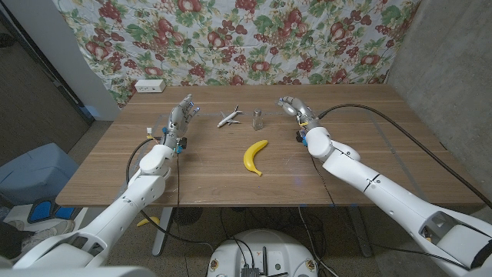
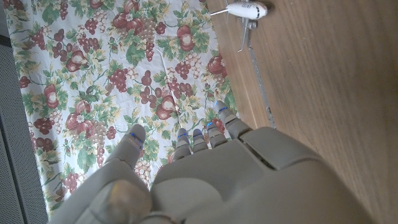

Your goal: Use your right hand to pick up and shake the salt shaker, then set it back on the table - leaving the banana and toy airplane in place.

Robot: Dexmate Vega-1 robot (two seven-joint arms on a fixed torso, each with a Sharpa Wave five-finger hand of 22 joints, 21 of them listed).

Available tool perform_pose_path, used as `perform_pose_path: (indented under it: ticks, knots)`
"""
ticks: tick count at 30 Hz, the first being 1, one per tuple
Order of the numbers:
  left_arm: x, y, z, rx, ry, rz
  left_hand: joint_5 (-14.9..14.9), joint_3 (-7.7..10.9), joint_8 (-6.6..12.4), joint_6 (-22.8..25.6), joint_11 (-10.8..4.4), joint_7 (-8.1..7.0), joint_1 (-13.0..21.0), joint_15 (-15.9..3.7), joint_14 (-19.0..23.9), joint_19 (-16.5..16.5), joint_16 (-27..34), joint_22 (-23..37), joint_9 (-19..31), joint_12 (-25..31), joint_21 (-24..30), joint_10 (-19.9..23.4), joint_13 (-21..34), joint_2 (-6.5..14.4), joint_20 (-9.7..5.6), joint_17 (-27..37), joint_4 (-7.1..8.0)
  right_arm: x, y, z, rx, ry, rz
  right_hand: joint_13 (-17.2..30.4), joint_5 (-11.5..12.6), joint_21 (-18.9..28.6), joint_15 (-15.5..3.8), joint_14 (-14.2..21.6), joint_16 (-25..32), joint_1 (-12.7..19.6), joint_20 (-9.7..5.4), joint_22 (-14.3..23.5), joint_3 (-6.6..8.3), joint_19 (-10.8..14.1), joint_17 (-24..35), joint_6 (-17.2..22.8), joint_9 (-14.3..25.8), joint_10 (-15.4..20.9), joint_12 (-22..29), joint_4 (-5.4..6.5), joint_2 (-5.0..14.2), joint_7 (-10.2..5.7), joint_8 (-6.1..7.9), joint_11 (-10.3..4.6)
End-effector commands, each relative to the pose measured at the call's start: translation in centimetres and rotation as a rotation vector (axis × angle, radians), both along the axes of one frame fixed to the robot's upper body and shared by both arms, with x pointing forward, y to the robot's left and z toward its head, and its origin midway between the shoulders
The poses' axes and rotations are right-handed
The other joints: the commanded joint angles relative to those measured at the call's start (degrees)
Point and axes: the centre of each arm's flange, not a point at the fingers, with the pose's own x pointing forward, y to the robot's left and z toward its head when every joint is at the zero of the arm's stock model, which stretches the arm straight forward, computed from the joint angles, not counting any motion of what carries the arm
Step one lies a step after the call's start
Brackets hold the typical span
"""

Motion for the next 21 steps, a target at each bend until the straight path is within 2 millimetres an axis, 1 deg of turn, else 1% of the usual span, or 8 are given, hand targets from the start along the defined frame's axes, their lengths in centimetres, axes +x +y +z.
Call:
perform_pose_path:
  ticks: [1, 13, 21]
  knots:
    - [-0.1, -0.1, 0.0, 0.001, 0.002, 0.002, -0.3, 0.02, -0.19, 0.3, -0.28, -0.33, -0.6, -1.07, 0.4, 0.3, 0.0, 0.3, 0.2, -0.2, 0.0, 0.3, 0.2, 1.5, -0.03, 0.2, -0.26, 0.3, 0.8, -0.4, -0.043, 0.02, -0.026, 0.2, 0.3, -0.2, -0.87, -0.1, 0.4, 0.6, -0.09, 0.3, 0.31, 0.4, 0.2, -0.2, 0.3, 0.0, -0.1, -0.26, 0.45, -0.36, -0.27, -0.41]
    - [0.0, -0.1, 0.0, 0.002, 0.005, 0.003, -0.3, 0.07, -0.2, 0.3, -0.15, -0.3, -0.7, -1.05, 0.3, 0.4, -0.1, 0.3, 0.2, -0.2, -0.2, 0.4, 0.2, 1.6, 0.0, 0.2, -0.35, 0.5, 1.6, -0.7, -0.066, 0.036, -0.039, 0.3, 0.4, -0.3, -1.23, -0.3, 0.4, 1.3, -0.31, 0.3, 0.49, 0.7, 0.3, -0.4, 0.3, -0.2, -0.2, -0.56, 0.37, -0.67, -0.34, -0.82]
    - [0.2, 0.0, 0.1, 0.007, 0.008, -0.001, -0.3, 0.09, -0.18, 0.4, -0.23, -0.29, -0.8, -1.08, 0.3, 0.4, -0.1, 0.3, 0.2, -0.2, -0.4, 0.3, 0.2, 1.6, 0.05, 0.2, -0.39, 0.6, 2.1, -0.8, -0.09, 0.046, -0.048, 0.3, 0.3, -0.3, -1.18, -0.4, 0.4, 1.7, -0.13, 0.3, 0.33, 0.9, 0.2, -0.5, 0.3, -0.2, -0.2, -0.82, -0.27, -0.79, -0.4, -0.92]
